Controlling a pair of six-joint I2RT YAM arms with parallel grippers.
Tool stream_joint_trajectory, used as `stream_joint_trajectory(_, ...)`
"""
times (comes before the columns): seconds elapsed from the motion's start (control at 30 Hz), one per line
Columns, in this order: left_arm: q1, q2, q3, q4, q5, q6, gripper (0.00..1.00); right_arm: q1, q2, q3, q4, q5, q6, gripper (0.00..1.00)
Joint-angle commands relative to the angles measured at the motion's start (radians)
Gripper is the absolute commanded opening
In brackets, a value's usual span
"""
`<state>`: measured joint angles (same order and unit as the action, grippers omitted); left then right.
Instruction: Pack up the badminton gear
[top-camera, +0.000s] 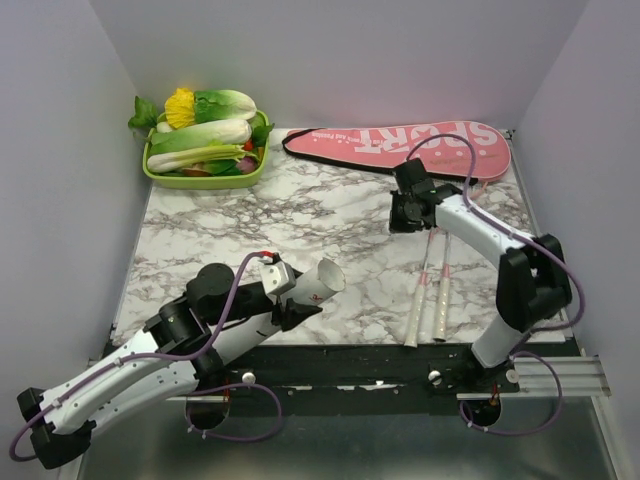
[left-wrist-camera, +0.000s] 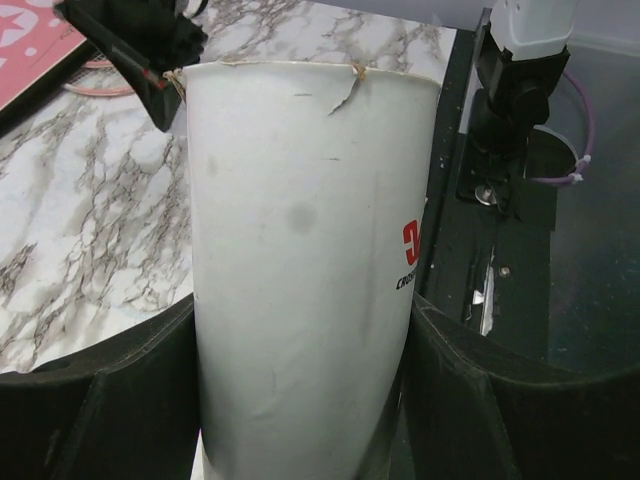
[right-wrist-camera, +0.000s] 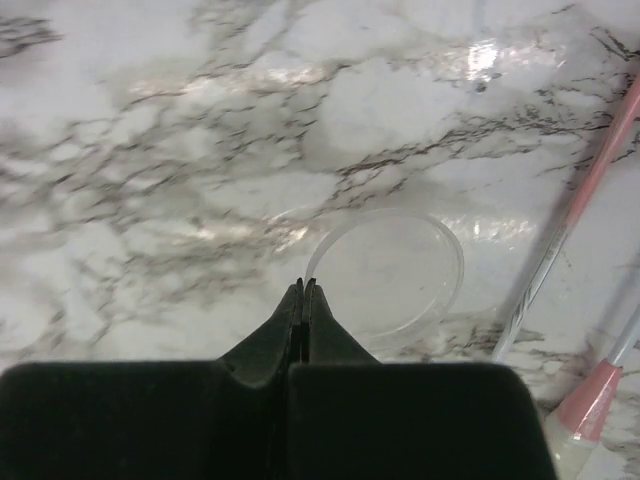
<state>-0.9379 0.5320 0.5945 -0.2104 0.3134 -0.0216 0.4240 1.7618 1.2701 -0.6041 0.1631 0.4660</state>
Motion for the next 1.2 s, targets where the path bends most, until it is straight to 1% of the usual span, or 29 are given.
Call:
stream_joint_trajectory(0.0,-0.002,0.022,0.021,0.023,0.078,-0.017,0.0,0.004,-0.214,-0.072,0.075,-0.269,-0.023,0.01)
stream_joint_trajectory(0.07,-0.004,0.028,0.019,0.029,0.107,-0.017,0.0,0.021,-0.277,-0.09,0.076,-0.348,-0.035,0.01)
stream_joint_trajectory(0.2,-0.004,0.039,0.01,0.045,0.165,-0.021,0.0,0.065,-0.459,-0.11,0.049,-0.451,-0.058,0.01)
stream_joint_trajectory(0.33,-0.007,0.051,0.008,0.046,0.205,-0.023,0.0,0.107,-0.589,-0.114,0.01,-0.568,-0.084,0.01)
stream_joint_trajectory(0.47,-0.009,0.069,0.008,0.045,0.243,-0.024,0.0,0.179,-0.668,-0.092,-0.022,-0.713,-0.086,0.01)
stream_joint_trajectory(0.57,-0.01,0.083,0.01,0.042,0.253,-0.024,0.0,0.258,-0.702,-0.057,-0.055,-0.711,-0.083,0.01)
stream_joint_trajectory(0.63,-0.012,0.086,0.008,0.04,0.247,-0.024,0.0,0.291,-0.716,-0.049,-0.063,-0.712,-0.07,0.01)
stream_joint_trajectory(0.77,-0.016,0.086,0.005,0.039,0.233,-0.024,0.0,0.369,-0.752,-0.058,-0.037,-0.729,-0.03,0.01)
stream_joint_trajectory(0.93,-0.019,0.085,0.007,0.036,0.228,-0.021,0.0,0.421,-0.769,-0.067,-0.033,-0.703,-0.015,0.01)
stream_joint_trajectory(1.17,-0.021,0.08,0.008,0.029,0.216,-0.02,0.0,0.487,-0.762,-0.1,0.023,-0.692,0.016,0.01)
